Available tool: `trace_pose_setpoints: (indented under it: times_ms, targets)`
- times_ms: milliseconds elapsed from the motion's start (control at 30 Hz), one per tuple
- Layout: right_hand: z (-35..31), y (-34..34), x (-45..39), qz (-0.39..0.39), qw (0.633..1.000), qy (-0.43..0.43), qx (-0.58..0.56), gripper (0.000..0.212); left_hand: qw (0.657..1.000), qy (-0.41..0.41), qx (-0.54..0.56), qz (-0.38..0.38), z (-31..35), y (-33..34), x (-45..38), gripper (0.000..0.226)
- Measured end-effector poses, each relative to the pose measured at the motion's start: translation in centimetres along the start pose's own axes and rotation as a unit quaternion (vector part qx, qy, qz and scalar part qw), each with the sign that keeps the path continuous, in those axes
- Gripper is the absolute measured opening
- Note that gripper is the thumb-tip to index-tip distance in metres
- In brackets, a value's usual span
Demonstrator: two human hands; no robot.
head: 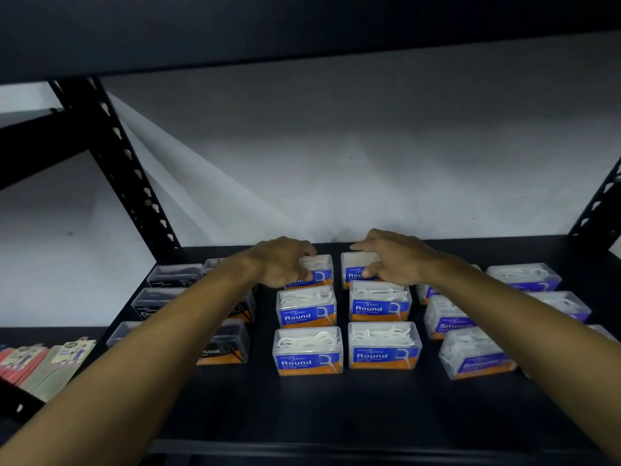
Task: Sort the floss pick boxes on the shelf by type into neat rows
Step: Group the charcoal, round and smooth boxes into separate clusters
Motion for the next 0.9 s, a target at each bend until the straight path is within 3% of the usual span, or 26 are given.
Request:
trace_pose_setpoints:
  times_ms: [267, 433, 633, 900]
  targets:
    - [0.4, -0.5, 0.2, 0.009, 1.0, -0.002, 0.007, 0.055, 1.0, 0.009, 0.009, 0.007, 0.1, -0.2, 0.1, 0.055]
    - [1.7, -2.3, 1.3, 0.046, 0.999, -0.002, 0.012, 0.043, 0.997, 0.034, 0.015, 0.064, 1.3, -1.4, -0.3, 0.042]
    - [7.0, -5.7, 4.1, 0.13, 0.99, 0.055, -0.031, 0.034, 0.98, 0.076, -0.001, 0.184, 7.4, -2.9, -1.6, 0.039]
    - [14.9, -7.6, 9.0, 0.156, 0.973, 0.155, -0.073, 0.032, 0.976, 0.15, 0.036, 0.157, 16.8, -0.7, -5.5, 0.043]
Point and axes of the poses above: each hand's wrist, its own x-axis away from the middle knuckle, its own y-axis out of the palm, z = x × y, the point moved 8 cm from there along -x, towards the middle knuckle, and after that the axes turned 8 degrees about y, right-handed, at the moved point
